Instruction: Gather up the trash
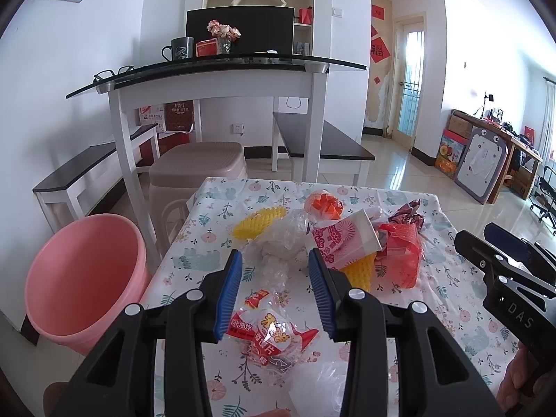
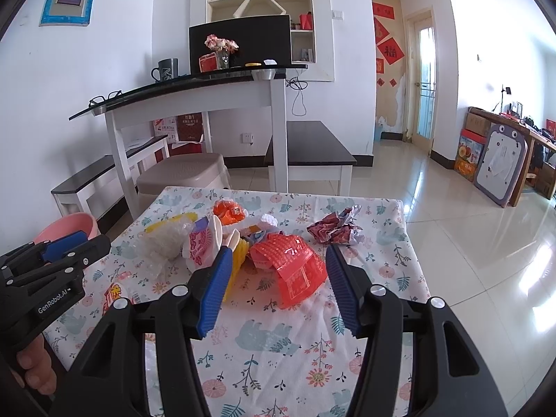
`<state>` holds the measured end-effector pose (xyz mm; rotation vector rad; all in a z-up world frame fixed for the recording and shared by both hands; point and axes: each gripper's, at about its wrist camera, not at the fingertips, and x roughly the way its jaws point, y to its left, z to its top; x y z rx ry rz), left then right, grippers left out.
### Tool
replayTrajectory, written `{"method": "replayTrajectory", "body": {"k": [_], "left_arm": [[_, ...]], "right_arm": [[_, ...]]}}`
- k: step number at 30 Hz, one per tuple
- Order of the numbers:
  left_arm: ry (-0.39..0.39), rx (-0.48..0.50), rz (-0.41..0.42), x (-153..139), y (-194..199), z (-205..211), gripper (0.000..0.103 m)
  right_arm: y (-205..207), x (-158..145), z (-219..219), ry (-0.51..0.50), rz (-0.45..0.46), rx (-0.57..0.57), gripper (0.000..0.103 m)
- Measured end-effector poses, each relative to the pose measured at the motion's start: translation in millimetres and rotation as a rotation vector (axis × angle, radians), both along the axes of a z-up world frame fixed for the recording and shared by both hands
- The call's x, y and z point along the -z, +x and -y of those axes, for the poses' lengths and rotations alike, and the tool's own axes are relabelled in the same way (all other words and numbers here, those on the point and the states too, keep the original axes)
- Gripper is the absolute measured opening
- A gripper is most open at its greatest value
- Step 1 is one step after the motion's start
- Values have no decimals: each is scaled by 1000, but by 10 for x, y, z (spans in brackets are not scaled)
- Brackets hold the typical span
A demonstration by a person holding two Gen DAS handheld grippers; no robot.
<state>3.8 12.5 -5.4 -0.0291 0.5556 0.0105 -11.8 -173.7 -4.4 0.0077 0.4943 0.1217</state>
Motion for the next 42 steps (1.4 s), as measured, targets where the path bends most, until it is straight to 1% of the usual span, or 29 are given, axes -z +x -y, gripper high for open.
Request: {"method": "replayTrajectory", "body": {"k": [17,22,26,30,33,34,37,42], "left_arm": [[-7,0,-5,31,21,-24,39],[-8,18,1,44,30,-51,39],[-16,45,10,4,25,-145,39],[-39,30,16,-48,6,-359,40],[-66,32,-1,-50,1,-534,41],[-73,31,-9,-38,2,-583,43],[-103,42,-65,54,13,-687,47],[-161,73,-160,267,57,-663,49]], "right_arm": [[33,24,-12,0,-11,1,56],[55,31,-11,-3,-16,-2,56],[74,53,1,-2,-24,-5,56],[96,84,27,5,-36,-5,56],[124,105,37,10,-44,-7,56],[135,119,38,12,-49,-9,56],[174,154,32,17,-63,-15,56],[234,217,36,22,-86,-28,56]]}}
